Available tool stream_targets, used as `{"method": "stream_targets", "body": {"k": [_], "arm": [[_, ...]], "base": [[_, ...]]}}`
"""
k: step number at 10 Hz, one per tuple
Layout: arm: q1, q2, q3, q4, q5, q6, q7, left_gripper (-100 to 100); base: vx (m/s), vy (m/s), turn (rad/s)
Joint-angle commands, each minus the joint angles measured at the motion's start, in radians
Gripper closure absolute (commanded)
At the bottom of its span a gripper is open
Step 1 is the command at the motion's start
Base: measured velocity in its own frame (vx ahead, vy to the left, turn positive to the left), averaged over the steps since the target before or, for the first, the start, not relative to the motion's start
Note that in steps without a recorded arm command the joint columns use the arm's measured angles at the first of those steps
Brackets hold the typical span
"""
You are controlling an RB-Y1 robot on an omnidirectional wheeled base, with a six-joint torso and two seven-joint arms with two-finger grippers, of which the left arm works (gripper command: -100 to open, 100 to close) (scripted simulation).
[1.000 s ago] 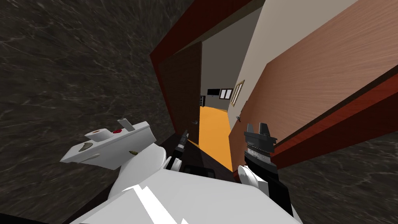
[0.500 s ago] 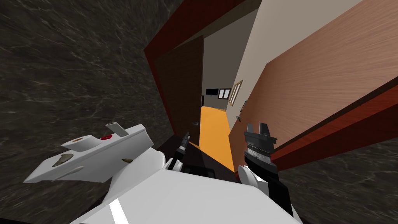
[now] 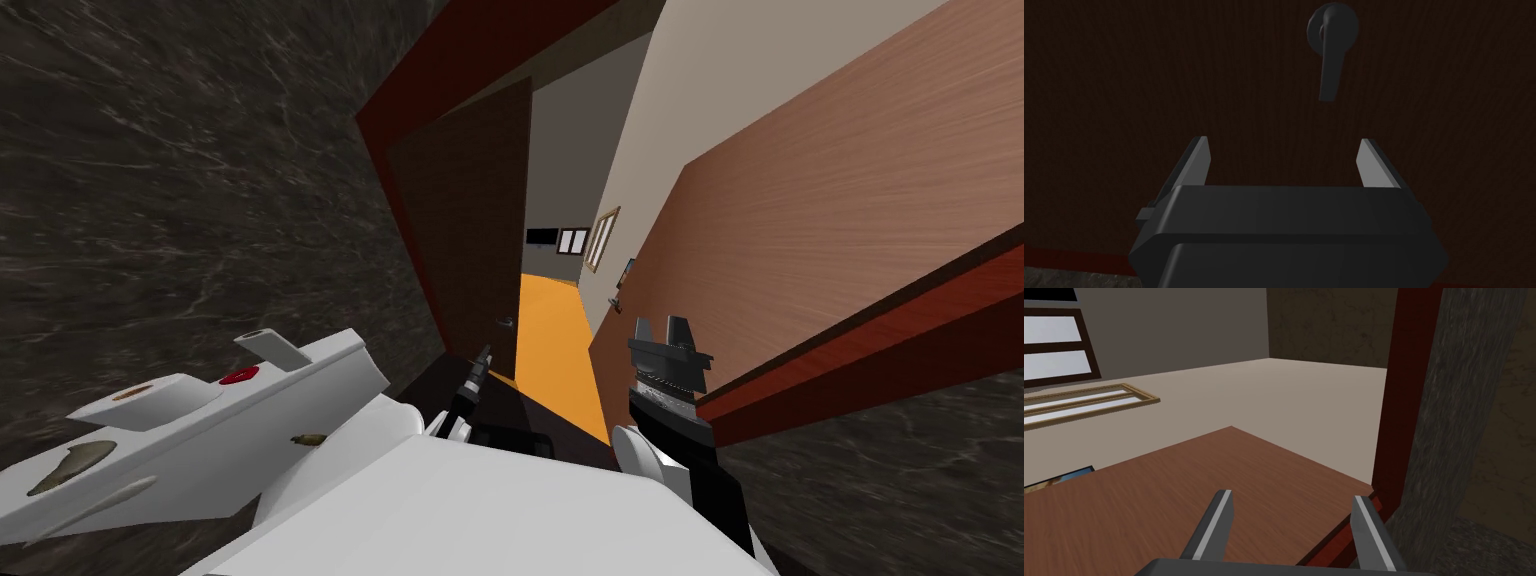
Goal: Push the door open
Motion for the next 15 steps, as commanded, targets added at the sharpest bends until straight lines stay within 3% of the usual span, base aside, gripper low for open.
{"method": "stream_targets", "body": {"k": [1, 8, 15], "arm": [[-0.010, -0.003, -0.010, 0.032, 0.000, -0.004, 0.002, -100], [-0.049, -0.010, -0.048, 0.166, -0.001, -0.033, 0.013, -100], [-0.070, -0.015, -0.026, 0.200, 0.004, -0.046, 0.005, -100]], "base": [[0.073, 0.109, -0.056], [0.057, 0.095, -0.063], [0.152, -0.034, -0.024]]}}
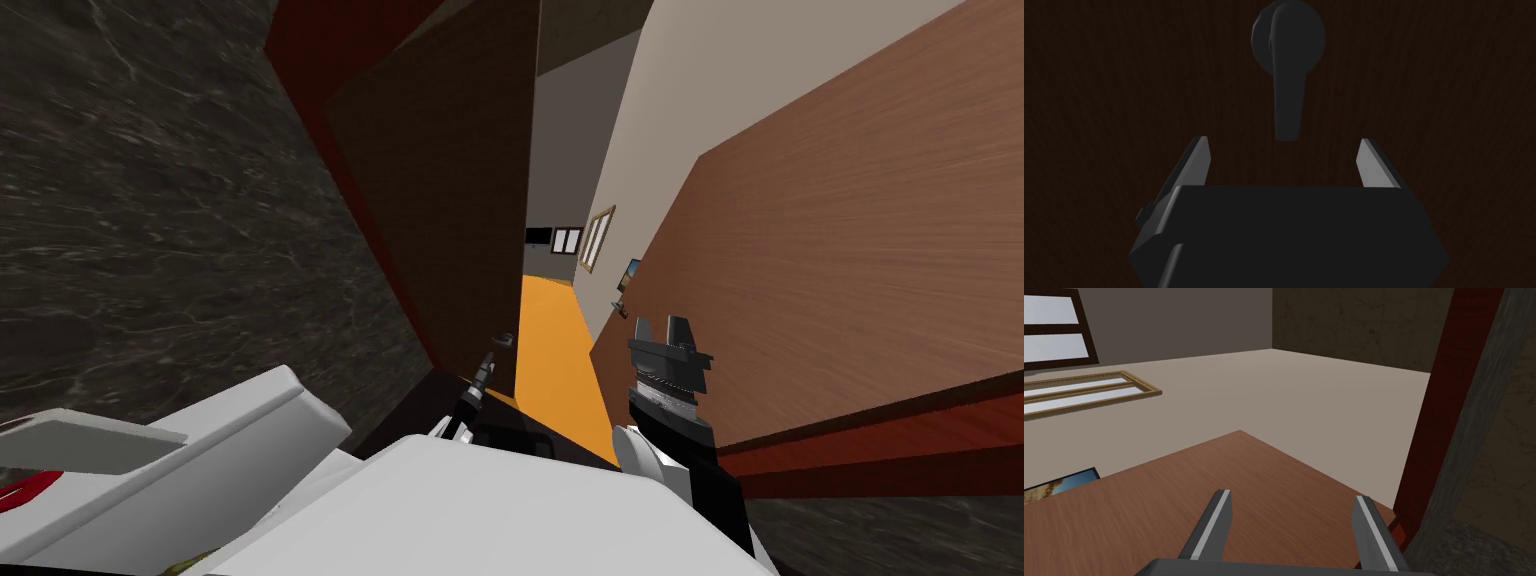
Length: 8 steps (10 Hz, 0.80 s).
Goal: Push the door open
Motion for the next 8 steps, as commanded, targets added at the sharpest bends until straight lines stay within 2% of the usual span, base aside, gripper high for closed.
{"method": "stream_targets", "body": {"k": [1, 5, 6, 7, 8], "arm": [[-0.006, -0.004, 0.006, 0.010, 0.001, -0.003, -0.002, -100], [-0.020, -0.019, 0.018, 0.035, 0.004, -0.012, -0.007, -100], [-0.018, -0.016, 0.016, 0.031, 0.004, -0.010, -0.006, -100], [-0.018, -0.016, 0.016, 0.031, 0.004, -0.010, -0.006, 100], [-0.018, -0.016, 0.016, 0.031, 0.004, -0.010, -0.006, 100]], "base": [[0.215, -0.051, -0.032], [0.195, -0.040, -0.028], [0.077, -0.014, -0.002], [-0.009, 0.001, 0.005], [-0.027, 0.006, -0.004]]}}
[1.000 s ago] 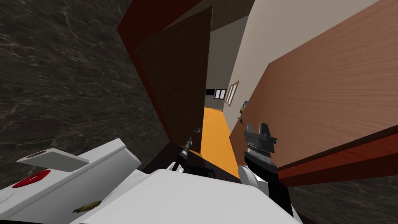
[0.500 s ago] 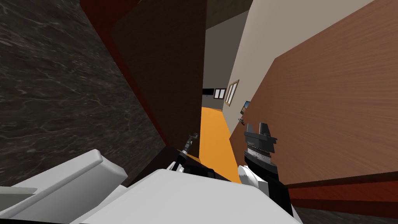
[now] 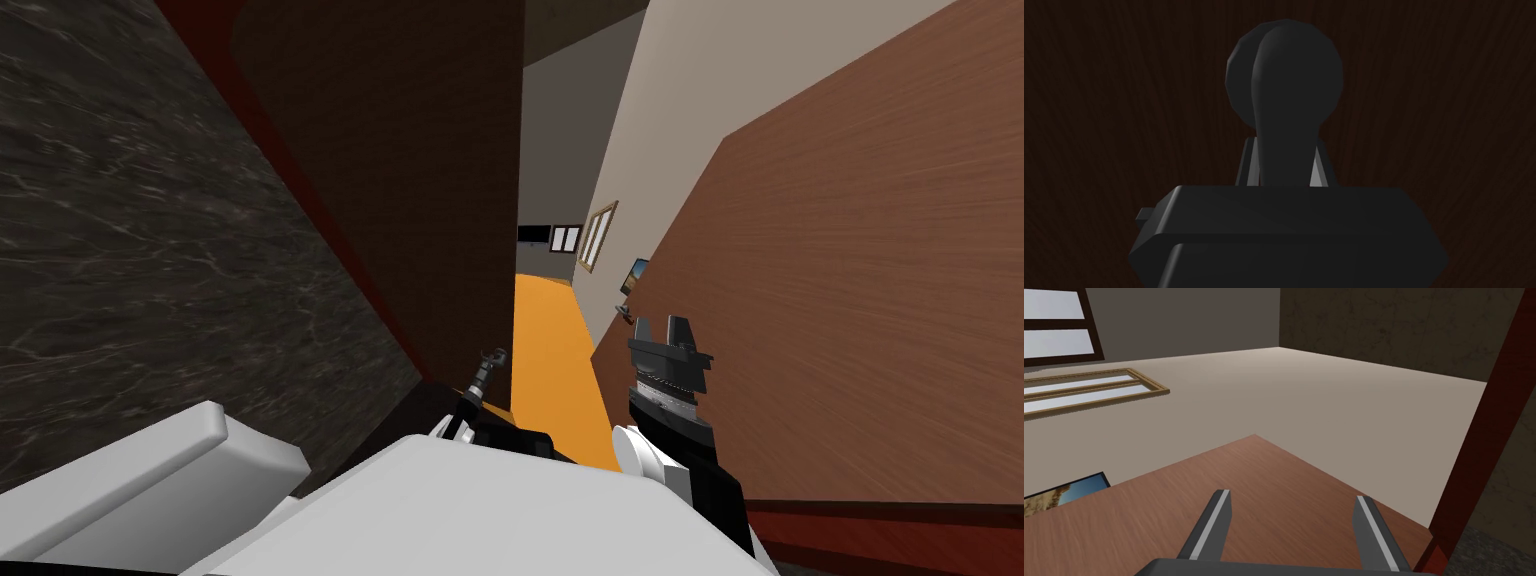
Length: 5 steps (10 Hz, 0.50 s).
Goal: Push the door open
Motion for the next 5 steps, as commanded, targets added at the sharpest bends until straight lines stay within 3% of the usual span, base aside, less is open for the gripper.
{"method": "stream_targets", "body": {"k": [1, 4, 5], "arm": [[0.002, 0.000, -0.001, 0.001, 0.000, 0.000, 0.000, 100], [0.002, 0.000, -0.001, 0.001, 0.000, 0.000, 0.000, 100], [0.000, 0.006, 0.014, 0.007, 0.005, 0.004, -0.005, 100]], "base": [[-0.023, 0.005, -0.004], [-0.008, 0.002, 0.001], [0.074, -0.042, 0.031]]}}
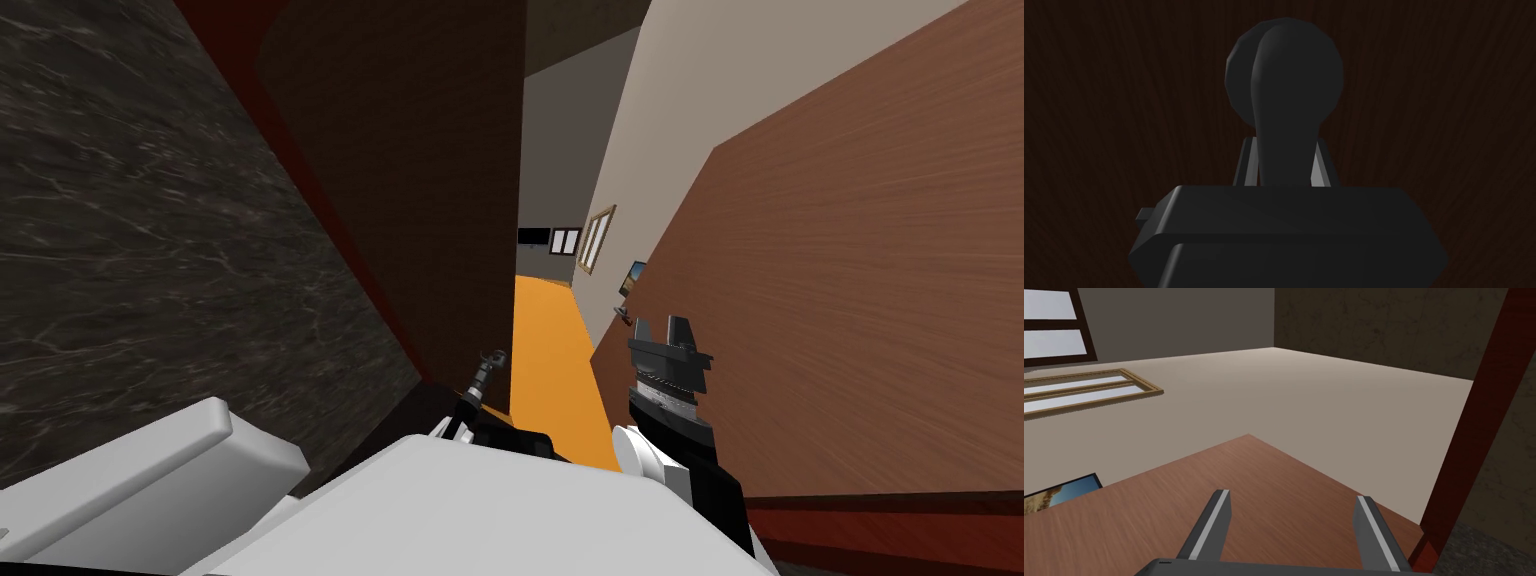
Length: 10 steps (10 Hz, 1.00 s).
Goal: Push the door open
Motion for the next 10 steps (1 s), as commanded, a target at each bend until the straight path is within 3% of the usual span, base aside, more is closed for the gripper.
{"method": "stream_targets", "body": {"k": [1, 9, 10], "arm": [[-0.009, 0.006, 0.019, 0.005, 0.007, -0.002, -0.005, 100], [-0.030, 0.018, 0.107, 0.027, 0.043, 0.001, -0.032, 100], [-0.030, 0.018, 0.107, 0.027, 0.043, 0.001, -0.032, 100]], "base": [[0.140, -0.086, 0.070], [0.171, -0.085, 0.054], [0.107, -0.056, 0.032]]}}
